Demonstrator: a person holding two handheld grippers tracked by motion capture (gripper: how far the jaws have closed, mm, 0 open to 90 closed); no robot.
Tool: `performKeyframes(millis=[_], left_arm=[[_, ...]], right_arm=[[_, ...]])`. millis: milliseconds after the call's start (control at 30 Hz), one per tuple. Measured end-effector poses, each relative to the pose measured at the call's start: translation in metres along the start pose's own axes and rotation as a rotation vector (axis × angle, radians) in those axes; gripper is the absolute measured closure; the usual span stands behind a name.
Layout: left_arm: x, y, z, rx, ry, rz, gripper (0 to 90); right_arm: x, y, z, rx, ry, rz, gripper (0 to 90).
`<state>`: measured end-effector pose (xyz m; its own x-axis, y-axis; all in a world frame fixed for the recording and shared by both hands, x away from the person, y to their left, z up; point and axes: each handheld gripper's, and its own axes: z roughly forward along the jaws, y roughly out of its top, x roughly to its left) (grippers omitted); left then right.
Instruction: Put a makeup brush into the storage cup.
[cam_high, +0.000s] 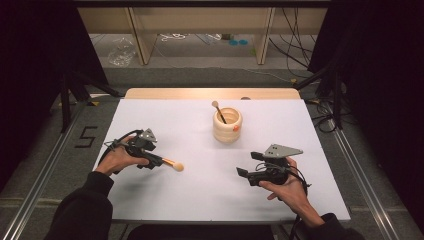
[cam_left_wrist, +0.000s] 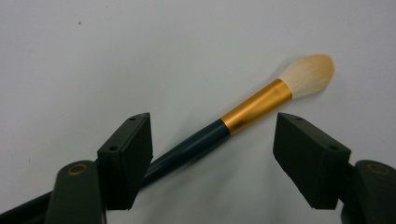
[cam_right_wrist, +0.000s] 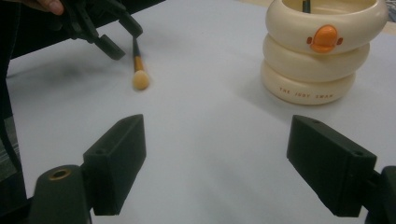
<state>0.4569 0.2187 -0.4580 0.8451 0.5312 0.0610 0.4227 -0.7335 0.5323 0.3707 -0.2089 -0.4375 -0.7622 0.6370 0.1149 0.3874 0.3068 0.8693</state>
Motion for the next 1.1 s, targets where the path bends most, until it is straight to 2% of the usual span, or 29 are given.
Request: performKeyframes(millis=[67,133,167,233,333,367,467,533,567,667,700,800,900,933,967,1000,1100], left_arm=[[-0.001,0.001,0.001,0.000,-0.005,0.000,29.4],[-0.001,0.001,0.001,0.005,-0.006,0.025,30.8],[-0.002,0.001,0.002,0.009,-0.007,0.015,31.0],[-0.001,0.003,0.003,0.037,0.002,0.047,30.9],[-0.002,0.008,0.002,0.042,0.000,0.054,31.5],[-0.001,0.010,0.002,0.042,-0.001,0.068,32.2],[-0.001,0.011,0.004,0.062,-0.007,0.068,33.5],[0.002,0.011,0.003,0.078,-0.005,0.085,33.9],[0.002,0.011,0.003,0.078,-0.005,0.063,34.0],[0.005,0.011,0.004,0.093,-0.011,0.091,34.9],[0.004,0.011,0.005,0.087,-0.013,0.089,35.1],[0.005,0.012,0.006,0.120,-0.024,0.096,36.0],[0.004,0.013,0.007,0.100,-0.025,0.104,37.5],[0.003,0.013,0.007,0.104,-0.032,0.100,37.8],[0.003,0.013,0.008,0.101,-0.026,0.110,37.9],[0.003,0.014,0.008,0.120,-0.028,0.124,37.9],[0.003,0.015,0.009,0.119,-0.032,0.121,38.8]], right_arm=[[0.000,0.000,0.000,0.005,-0.003,-0.001,20.6],[0.000,0.000,0.000,0.000,-0.008,-0.003,20.7],[0.001,0.000,0.001,-0.001,-0.008,-0.003,20.7],[0.001,0.000,0.001,-0.001,-0.007,-0.005,20.7],[0.001,0.000,0.001,0.006,-0.005,-0.004,20.7],[0.001,0.000,0.001,0.007,-0.004,-0.004,20.8],[0.001,0.000,0.001,0.007,-0.001,-0.004,20.8],[0.001,0.000,0.001,0.008,-0.001,-0.003,20.7],[0.001,0.000,0.001,0.007,-0.003,-0.004,20.8],[0.001,0.000,0.001,0.012,0.002,-0.006,20.9],[0.001,0.000,0.001,0.010,0.004,-0.006,20.9],[0.002,0.000,0.001,0.013,0.005,-0.007,21.0],[0.001,0.000,0.002,0.012,0.006,-0.008,21.0],[0.001,0.000,0.002,0.012,0.006,-0.007,21.0],[0.001,0.000,0.002,0.012,0.006,-0.008,21.0],[0.002,0.000,0.002,0.013,0.007,-0.008,21.0],[0.002,0.000,0.002,0.013,0.008,-0.008,21.0]])
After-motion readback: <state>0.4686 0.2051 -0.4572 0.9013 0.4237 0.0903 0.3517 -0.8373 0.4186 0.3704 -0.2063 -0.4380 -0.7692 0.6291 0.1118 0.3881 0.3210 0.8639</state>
